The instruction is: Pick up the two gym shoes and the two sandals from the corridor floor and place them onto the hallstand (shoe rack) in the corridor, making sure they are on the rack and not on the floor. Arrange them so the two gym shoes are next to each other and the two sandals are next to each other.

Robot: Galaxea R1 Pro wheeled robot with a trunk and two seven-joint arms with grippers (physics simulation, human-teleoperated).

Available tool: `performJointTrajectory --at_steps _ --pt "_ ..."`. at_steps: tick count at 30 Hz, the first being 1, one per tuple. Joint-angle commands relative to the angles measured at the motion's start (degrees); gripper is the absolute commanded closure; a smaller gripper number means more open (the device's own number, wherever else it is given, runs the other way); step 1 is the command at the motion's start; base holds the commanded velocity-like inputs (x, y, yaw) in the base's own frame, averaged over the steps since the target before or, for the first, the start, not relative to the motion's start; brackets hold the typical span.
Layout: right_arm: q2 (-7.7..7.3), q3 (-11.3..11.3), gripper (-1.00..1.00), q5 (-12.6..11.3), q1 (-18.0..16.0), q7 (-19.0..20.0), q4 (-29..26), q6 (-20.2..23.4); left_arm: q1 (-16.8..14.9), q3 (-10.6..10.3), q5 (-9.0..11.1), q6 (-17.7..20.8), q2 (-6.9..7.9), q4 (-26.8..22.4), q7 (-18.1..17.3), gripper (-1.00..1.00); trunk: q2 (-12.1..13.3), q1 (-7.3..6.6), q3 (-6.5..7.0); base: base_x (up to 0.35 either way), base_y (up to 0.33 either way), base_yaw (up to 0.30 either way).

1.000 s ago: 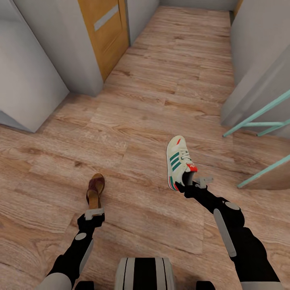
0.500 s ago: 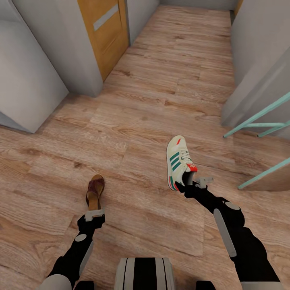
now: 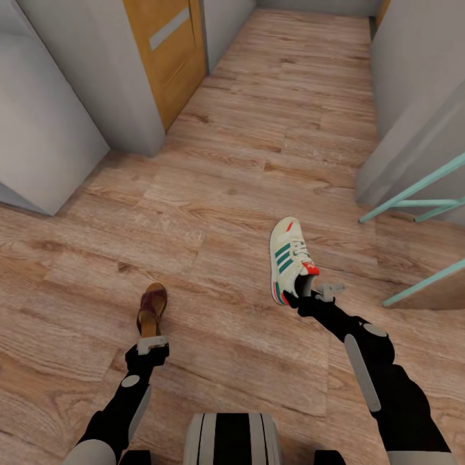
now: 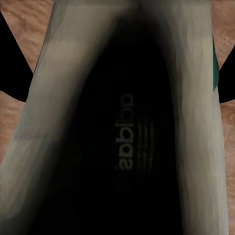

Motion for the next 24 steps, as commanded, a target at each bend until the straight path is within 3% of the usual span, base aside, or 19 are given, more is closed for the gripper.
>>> performJointTrajectory --at_steps 1,17,24 --pt "0.0 -0.1 1.0 -0.3 0.0 0.2 0.0 0.4 0.0 0.3 -0.6 -0.2 -0.07 0.0 0.0 -1.0 0.0 -0.01 -0.03 0.002 0.0 0.0" --pt "0.0 -0.1 1.0 -0.3 0.0 0.1 0.0 0.4 0.1 0.3 -0.6 -0.4 0.0 0.0 0.0 -1.0 0.0 -0.01 -0.03 0.07 0.064 0.0" --pt "0.0 -0.1 1.0 -0.3 0.0 0.1 -0.1 0.4 0.1 0.1 -0.6 -3.1 0.01 0.0 0.0 -1.0 0.0 -0.01 -0.03 0.004 0.004 0.0"
